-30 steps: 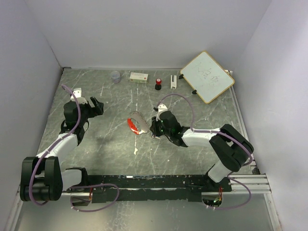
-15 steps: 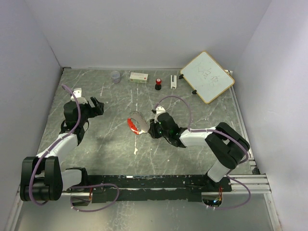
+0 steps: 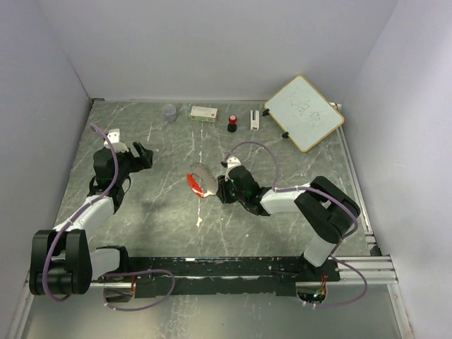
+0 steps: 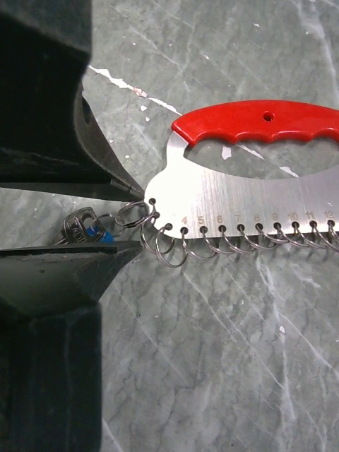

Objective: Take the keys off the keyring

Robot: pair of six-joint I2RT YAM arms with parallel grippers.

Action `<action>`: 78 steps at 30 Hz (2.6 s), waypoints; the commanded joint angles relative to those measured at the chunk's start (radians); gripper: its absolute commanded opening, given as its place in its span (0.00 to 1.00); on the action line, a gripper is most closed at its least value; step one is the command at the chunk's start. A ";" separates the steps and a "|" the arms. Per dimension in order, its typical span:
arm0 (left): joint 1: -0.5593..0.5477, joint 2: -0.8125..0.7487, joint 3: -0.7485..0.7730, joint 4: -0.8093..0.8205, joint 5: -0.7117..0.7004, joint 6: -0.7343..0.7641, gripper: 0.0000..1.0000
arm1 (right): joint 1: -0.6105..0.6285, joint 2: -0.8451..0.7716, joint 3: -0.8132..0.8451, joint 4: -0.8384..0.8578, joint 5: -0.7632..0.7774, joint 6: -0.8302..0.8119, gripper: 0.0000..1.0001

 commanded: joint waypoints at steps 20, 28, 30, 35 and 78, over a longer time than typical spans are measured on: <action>-0.004 0.023 0.008 0.108 0.108 -0.017 0.95 | 0.075 -0.021 0.246 -0.245 0.362 -0.253 0.00; -0.005 0.000 0.010 0.181 0.249 -0.013 0.95 | 0.173 -0.083 0.327 -0.266 0.697 -0.502 0.00; -0.004 0.005 0.018 0.203 0.304 -0.018 0.95 | 0.195 -0.091 0.327 -0.207 0.780 -0.605 0.00; -0.005 0.031 0.042 0.273 0.429 -0.046 0.95 | 0.239 -0.114 0.321 -0.047 0.885 -0.818 0.00; -0.247 0.223 0.144 0.712 0.900 -0.220 0.95 | 0.261 -0.463 0.238 -0.022 0.382 -0.754 0.00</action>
